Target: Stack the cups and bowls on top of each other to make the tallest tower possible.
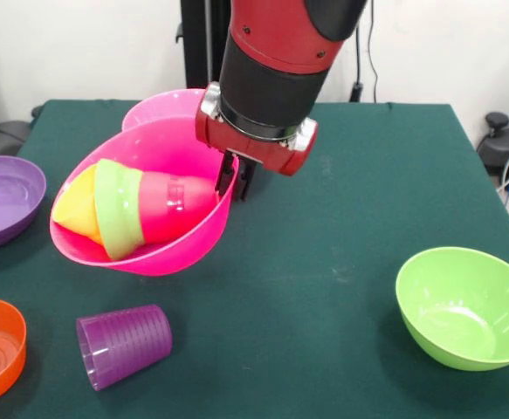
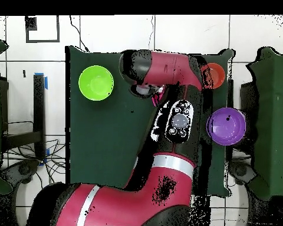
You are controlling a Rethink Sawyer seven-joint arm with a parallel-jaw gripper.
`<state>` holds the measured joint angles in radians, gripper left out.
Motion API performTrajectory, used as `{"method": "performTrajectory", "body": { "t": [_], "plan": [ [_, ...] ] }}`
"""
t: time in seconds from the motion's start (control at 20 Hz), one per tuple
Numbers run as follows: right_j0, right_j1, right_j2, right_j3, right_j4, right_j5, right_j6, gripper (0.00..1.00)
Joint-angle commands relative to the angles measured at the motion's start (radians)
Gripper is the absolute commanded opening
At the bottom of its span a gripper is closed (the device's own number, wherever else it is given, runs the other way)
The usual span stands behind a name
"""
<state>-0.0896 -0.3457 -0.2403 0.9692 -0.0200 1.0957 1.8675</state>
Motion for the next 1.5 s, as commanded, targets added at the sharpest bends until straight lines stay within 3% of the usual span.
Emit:
{"method": "performTrajectory", "body": {
  "t": [0.05,0.25,0.5,0.7,0.95,1.5],
  "plan": [
    [0.040,0.036,0.022,-0.090,-0.009,0.104,0.164,0.00],
    [0.077,0.051,-0.026,-0.148,-0.096,0.130,0.056,0.00],
    [0.103,0.054,-0.059,-0.141,-0.117,0.133,0.018,0.00],
    [0.101,0.003,-0.019,-0.041,-0.019,0.135,0.111,0.00],
    [0.120,-0.075,0.029,0.094,0.105,0.034,0.229,0.00],
    [0.247,-0.163,-0.007,0.187,0.213,0.027,0.331,0.00]
  ]
}}
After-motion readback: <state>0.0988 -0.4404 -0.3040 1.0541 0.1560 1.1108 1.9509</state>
